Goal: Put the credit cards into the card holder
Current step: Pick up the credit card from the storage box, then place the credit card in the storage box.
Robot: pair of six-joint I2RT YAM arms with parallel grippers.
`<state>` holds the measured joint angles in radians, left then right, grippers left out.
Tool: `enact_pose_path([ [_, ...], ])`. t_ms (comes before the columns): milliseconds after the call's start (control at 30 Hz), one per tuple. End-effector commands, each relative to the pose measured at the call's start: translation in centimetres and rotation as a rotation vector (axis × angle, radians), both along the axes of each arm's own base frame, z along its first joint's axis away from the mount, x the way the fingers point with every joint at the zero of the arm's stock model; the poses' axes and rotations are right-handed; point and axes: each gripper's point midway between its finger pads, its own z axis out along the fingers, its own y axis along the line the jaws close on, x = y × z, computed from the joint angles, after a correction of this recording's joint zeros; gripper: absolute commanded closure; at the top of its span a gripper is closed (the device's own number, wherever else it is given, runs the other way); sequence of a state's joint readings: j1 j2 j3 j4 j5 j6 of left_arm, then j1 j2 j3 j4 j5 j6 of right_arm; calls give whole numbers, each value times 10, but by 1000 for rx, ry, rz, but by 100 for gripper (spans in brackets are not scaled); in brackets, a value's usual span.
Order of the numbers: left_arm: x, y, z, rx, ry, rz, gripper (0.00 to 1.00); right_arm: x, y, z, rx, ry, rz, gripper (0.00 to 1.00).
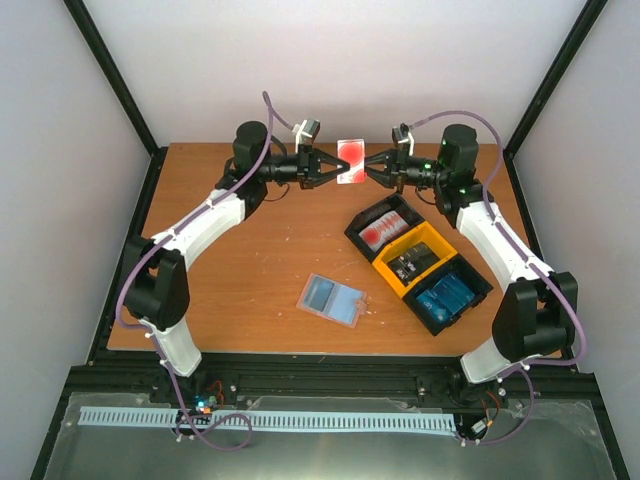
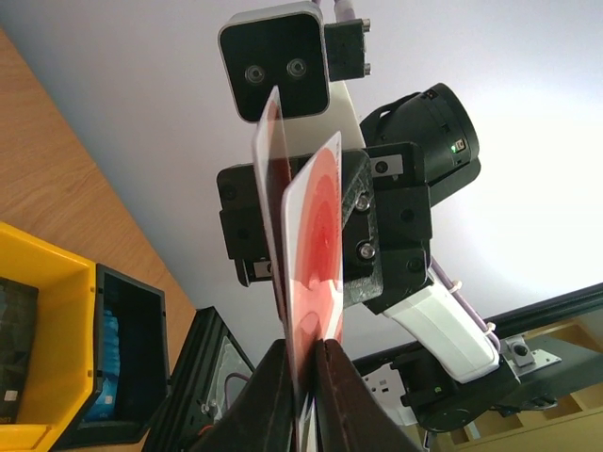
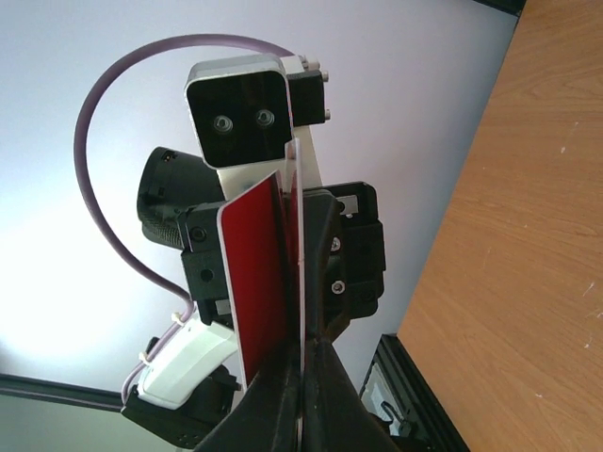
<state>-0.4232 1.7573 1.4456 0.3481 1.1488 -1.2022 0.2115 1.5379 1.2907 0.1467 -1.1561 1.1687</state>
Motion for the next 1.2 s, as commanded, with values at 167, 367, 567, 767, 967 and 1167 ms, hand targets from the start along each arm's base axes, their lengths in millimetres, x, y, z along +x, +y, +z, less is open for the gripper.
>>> enact_pose_path([
  [167, -14, 10, -12, 15, 37, -60, 92, 41, -46, 18, 21, -46, -257, 97],
  [367, -13, 10, -12, 17, 30, -55, 99, 45, -52, 11, -13, -43, -277, 97],
  [567, -1, 22, -30, 81, 26, 31, 99, 51, -74, -45, -322, -104, -303, 97],
  [767, 16, 40, -59, 216, 5, 171, 99, 33, -104, -151, -793, -83, -154, 97],
  [967, 23, 47, -75, 324, -14, 231, 100, 25, -110, -199, -939, -32, -73, 97],
  [1167, 27, 52, -77, 363, -40, 268, 99, 29, -93, -231, -1010, 7, 14, 97],
])
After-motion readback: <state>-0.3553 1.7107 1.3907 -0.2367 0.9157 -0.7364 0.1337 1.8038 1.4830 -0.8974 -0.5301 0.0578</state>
